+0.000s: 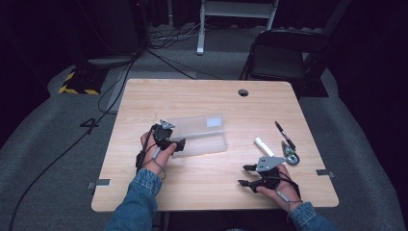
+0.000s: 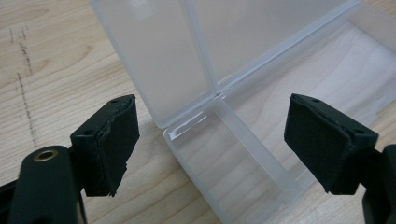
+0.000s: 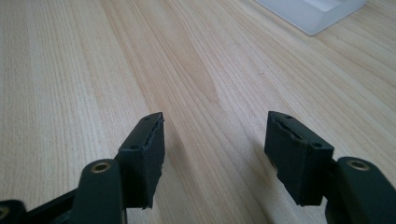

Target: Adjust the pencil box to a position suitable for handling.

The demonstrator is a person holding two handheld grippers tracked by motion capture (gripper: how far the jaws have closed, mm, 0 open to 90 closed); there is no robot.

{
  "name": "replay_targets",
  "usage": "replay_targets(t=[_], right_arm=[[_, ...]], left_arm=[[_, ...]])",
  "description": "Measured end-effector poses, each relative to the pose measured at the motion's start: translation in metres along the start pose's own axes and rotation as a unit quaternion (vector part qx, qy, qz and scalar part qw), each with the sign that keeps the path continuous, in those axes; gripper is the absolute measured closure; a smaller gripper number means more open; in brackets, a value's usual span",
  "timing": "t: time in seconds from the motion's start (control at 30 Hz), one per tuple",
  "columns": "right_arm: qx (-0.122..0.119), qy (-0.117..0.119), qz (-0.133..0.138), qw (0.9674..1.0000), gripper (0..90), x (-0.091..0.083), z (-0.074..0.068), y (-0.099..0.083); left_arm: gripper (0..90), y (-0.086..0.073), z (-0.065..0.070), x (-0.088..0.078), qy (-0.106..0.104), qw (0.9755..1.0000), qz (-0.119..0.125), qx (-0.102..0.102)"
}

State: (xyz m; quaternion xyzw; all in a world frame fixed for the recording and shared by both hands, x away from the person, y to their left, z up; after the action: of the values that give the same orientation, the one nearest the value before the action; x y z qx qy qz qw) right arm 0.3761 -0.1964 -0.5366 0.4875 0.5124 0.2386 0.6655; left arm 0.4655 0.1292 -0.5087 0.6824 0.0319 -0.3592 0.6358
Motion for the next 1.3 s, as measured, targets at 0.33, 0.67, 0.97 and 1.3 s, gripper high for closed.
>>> replay_targets(t=[0.33, 0.67, 0.97, 1.3], right_arm=[[-0.001, 0.000, 0.000, 1.0000, 38.3, 0.000, 0.000, 0.000], [-0.002, 0.005, 0.000, 1.0000, 38.3, -0.002, 0.000, -0.001], [0.039, -0.013, 0.011, 0.9991, 35.3, -0.018, 0.002, 0.002], [0.040, -0.043, 0.042, 0.9974, 35.0, -0.052, 0.005, 0.026]], left_arm=[[20.8, -0.011, 0.005, 0.010, 0.002, 0.9993, -0.036, 0.015], [20.8, -0.018, 0.009, 0.009, 0.004, 0.9979, -0.061, 0.021], [20.7, -0.027, 0.024, 0.000, -0.016, 0.9978, -0.062, 0.021], [20.4, -0.039, 0.046, -0.015, -0.043, 0.9951, -0.071, 0.052]])
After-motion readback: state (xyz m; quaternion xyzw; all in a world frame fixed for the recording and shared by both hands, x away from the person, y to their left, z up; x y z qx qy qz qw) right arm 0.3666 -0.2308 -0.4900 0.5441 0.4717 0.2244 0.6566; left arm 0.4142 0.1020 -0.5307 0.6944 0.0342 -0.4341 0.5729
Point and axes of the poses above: each handheld gripper's, and its own axes: x roughly forward along the jaws, y roughly out of its top, z roughly to its right, the point moved 5 cm from there along x, roughly forward along the jaws, and after that the axes turned 14 degrees about z, right-handed, at the moved point
